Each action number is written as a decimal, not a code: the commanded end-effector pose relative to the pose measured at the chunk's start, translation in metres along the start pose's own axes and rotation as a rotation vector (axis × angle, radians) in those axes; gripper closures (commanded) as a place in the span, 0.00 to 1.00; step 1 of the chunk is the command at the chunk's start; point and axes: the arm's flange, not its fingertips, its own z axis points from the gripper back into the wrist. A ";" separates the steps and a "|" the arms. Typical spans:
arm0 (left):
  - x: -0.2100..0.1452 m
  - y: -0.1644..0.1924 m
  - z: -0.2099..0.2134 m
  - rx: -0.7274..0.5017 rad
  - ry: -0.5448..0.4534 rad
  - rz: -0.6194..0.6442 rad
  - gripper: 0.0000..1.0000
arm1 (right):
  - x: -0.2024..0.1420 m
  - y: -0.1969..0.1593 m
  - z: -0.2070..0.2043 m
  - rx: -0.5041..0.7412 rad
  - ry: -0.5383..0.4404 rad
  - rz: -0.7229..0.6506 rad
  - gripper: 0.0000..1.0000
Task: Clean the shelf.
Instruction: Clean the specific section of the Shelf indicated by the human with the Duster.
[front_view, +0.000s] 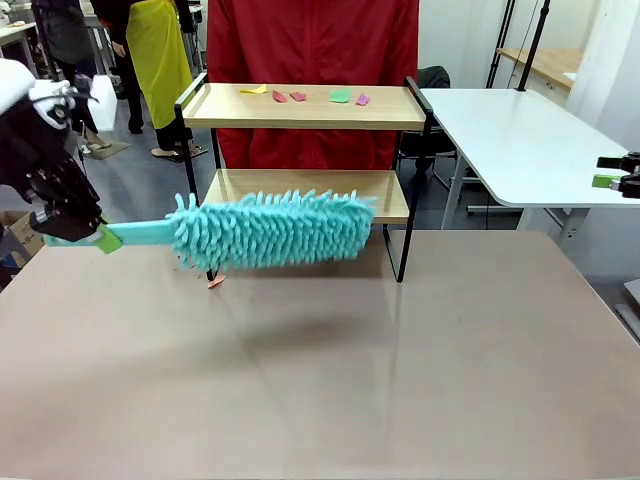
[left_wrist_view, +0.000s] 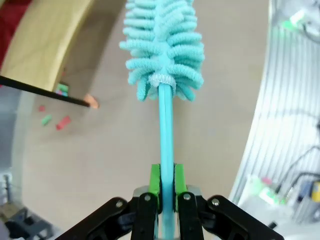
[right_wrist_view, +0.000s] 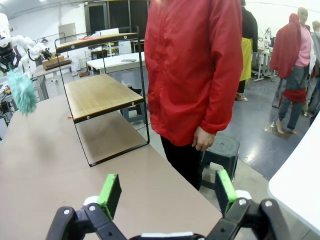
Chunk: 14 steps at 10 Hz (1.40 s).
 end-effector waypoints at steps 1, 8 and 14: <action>0.006 -0.011 0.031 0.039 0.192 -0.077 0.87 | 0.008 0.001 -0.002 -0.010 0.016 -0.006 0.00; 0.033 -0.069 0.150 0.051 0.764 -0.041 0.87 | 0.008 0.001 -0.002 -0.010 0.016 -0.006 0.00; 0.029 -0.076 0.155 0.045 0.806 -0.029 0.87 | 0.008 0.001 -0.002 -0.010 0.016 -0.006 0.00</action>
